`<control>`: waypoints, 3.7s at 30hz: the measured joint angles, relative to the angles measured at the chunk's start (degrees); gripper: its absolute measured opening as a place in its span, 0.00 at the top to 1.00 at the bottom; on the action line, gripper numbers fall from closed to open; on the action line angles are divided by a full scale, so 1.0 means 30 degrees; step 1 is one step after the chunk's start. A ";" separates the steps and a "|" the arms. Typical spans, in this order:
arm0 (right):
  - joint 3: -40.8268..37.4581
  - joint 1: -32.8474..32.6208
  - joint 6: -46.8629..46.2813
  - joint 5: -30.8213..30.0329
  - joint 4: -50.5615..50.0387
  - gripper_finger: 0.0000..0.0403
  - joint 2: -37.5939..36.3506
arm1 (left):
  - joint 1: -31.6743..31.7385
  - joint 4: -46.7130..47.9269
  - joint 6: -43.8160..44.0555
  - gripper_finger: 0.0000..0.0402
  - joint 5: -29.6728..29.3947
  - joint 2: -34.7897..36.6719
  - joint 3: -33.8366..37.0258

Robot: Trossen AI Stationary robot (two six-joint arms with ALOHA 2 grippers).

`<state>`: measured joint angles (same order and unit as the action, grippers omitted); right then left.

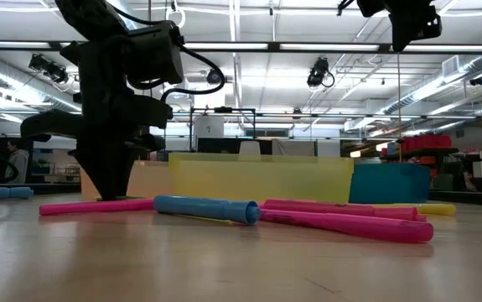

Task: Pick & Place Markers
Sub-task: Put the green pen into the blue bin

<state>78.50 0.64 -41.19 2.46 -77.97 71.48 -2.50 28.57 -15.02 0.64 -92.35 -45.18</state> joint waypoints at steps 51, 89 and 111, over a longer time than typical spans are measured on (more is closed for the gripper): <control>0.0000 -0.0051 0.0407 -0.0698 0.0597 0.99 -0.0599 | 0.1595 0.6493 0.2640 0.91 -0.1830 0.2635 -1.3030; 0.0007 0.0838 0.8590 -0.2681 2.2019 0.31 0.0312 | 0.2812 -0.7464 0.3669 0.90 -0.1862 0.3209 -1.3030; 0.0007 0.0845 0.8582 -0.3410 2.4706 0.60 0.1275 | 0.2805 -0.7630 0.3191 0.90 -0.2354 0.3209 -1.3030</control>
<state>78.52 3.18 -15.44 -7.77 -3.86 75.31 5.91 5.67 -5.45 -6.42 -82.72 -84.27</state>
